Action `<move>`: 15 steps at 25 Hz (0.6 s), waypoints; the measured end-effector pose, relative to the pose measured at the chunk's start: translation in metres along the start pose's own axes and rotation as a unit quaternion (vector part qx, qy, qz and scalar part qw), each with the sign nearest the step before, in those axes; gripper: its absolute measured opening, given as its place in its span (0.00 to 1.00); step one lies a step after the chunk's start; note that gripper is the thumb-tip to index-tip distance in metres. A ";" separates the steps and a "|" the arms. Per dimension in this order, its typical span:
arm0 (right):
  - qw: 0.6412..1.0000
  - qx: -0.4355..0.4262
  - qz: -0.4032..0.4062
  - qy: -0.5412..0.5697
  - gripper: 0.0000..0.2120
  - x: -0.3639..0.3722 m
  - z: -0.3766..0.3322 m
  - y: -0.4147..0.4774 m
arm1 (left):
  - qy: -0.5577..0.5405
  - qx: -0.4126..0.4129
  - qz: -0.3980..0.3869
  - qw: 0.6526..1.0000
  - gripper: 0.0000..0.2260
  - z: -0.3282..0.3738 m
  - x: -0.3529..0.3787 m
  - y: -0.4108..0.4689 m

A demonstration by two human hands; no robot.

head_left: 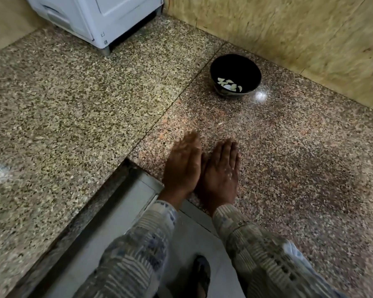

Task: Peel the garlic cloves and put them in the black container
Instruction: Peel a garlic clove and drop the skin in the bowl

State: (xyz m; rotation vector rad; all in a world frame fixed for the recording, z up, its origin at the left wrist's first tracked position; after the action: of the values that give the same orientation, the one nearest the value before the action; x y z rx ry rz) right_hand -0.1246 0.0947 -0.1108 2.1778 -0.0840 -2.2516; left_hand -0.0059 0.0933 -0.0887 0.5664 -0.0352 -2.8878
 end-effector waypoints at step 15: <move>0.852 -0.245 0.002 0.462 0.26 -0.035 0.003 0.065 | -0.593 -0.475 0.154 0.631 0.18 -0.074 -0.041 -0.126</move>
State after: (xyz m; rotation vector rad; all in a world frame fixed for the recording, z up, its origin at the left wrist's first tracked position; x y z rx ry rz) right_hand -0.1286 0.0310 -0.0727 2.5994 0.4329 -0.8382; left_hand 0.0351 0.2257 -0.1499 -1.3477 0.9792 -1.9154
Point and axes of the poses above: each hand's wrist, its own y-axis towards the middle knuckle, its own x-axis out of the palm, z = x × y, the point moved 7 cm from there along y, towards the middle knuckle, and after that the axes turned 13 degrees about -y, right-handed, at the moved point
